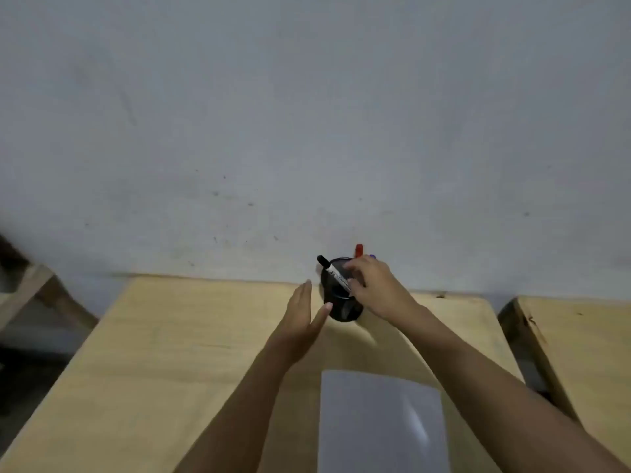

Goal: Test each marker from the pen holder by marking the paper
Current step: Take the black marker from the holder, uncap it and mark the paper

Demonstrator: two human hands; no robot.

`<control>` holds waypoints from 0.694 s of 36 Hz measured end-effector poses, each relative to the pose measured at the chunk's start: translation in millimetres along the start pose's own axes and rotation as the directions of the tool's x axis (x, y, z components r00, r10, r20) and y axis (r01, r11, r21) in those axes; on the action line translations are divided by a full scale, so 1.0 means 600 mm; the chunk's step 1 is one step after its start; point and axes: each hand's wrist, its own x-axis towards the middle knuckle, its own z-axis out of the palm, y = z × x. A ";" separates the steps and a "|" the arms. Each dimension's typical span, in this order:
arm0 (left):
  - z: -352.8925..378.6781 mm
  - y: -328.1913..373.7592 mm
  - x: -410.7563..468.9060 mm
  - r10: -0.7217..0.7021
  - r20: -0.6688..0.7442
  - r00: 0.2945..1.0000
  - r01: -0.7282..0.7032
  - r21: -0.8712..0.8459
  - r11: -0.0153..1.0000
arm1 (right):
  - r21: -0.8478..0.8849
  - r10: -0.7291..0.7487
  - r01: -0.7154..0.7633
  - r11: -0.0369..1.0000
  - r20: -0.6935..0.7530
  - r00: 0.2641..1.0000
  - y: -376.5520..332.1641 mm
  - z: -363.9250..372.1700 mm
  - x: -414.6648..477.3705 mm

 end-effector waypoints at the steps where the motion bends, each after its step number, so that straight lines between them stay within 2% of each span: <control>1: 0.009 -0.008 0.007 0.011 -0.018 1.000 -0.011 -0.019 1.000 | -0.012 0.010 -0.010 1.000 -0.018 1.000 0.006 0.007 0.013; 3: 0.025 -0.023 0.028 0.049 -0.053 0.997 -0.051 -0.034 0.998 | -0.023 0.037 -0.039 0.999 -0.065 0.997 0.008 0.015 0.033; 10: 0.056 -0.043 0.078 0.212 -0.129 0.969 -0.243 -0.326 0.914 | -0.191 0.022 -0.030 0.981 -0.045 0.999 0.006 0.047 0.073; 14: 0.076 -0.051 0.088 0.196 -0.176 0.965 -0.243 -0.300 0.923 | -0.274 -0.019 -0.009 0.962 -0.097 0.995 0.007 0.067 0.080; 18: 0.082 -0.061 0.093 0.194 -0.210 0.958 -0.251 -0.294 0.922 | -0.288 -0.056 0.005 0.958 -0.170 0.984 0.016 0.082 0.086; 25: 0.086 -0.064 0.088 0.298 -0.204 0.932 -0.349 -0.295 0.889 | -0.201 -0.069 0.031 0.979 -0.183 0.981 0.021 0.090 0.081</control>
